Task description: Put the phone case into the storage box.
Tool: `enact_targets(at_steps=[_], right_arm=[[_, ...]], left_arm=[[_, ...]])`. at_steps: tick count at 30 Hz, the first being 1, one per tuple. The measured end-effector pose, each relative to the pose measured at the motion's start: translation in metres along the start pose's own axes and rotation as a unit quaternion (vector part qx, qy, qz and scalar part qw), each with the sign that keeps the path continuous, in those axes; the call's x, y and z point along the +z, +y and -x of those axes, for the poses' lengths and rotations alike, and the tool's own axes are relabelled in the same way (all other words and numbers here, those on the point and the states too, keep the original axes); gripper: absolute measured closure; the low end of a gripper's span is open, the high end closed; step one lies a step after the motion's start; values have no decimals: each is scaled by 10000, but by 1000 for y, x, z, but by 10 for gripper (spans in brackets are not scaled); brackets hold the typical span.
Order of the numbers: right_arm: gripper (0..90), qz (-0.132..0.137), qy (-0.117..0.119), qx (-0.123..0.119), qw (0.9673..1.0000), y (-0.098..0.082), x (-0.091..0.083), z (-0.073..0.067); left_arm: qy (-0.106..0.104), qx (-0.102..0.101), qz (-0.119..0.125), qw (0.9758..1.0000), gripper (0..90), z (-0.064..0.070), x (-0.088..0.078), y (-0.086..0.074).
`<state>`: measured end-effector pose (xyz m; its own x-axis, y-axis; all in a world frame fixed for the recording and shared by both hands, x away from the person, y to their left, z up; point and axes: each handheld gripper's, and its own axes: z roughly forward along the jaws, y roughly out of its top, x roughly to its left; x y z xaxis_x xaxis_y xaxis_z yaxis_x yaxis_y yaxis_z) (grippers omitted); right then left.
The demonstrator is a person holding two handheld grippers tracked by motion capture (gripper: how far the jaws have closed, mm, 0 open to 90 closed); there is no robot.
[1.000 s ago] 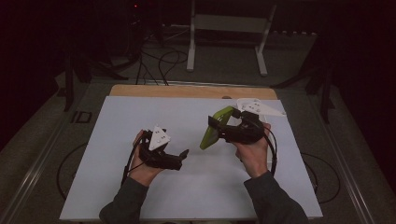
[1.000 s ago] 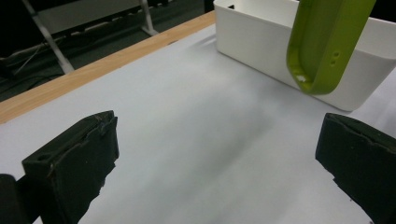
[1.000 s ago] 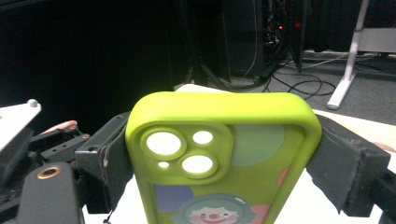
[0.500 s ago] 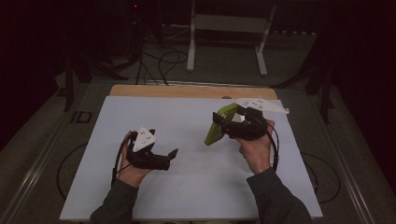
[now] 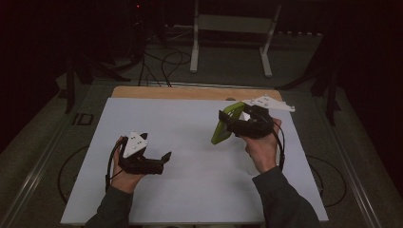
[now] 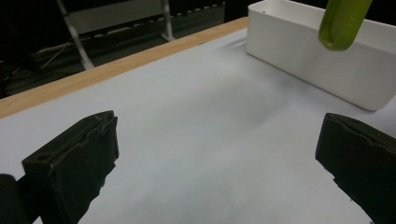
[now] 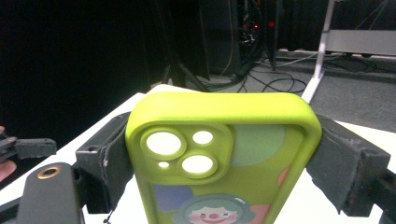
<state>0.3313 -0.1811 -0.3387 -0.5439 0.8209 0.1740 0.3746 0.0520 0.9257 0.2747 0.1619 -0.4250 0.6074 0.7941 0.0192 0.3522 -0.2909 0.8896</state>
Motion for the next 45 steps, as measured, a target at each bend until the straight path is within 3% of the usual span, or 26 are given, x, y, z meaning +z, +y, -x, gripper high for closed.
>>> enact_targets(at_steps=[18,45], right_arm=[[156,-37,-303,51,9995,8,2,15],[156,54,-826,61,9966,15,-1,40]], left_arm=[[126,-122,-63,9998,2,-11,-10,-16],[332,-273,43,9991,1,-23,-23,-38]])
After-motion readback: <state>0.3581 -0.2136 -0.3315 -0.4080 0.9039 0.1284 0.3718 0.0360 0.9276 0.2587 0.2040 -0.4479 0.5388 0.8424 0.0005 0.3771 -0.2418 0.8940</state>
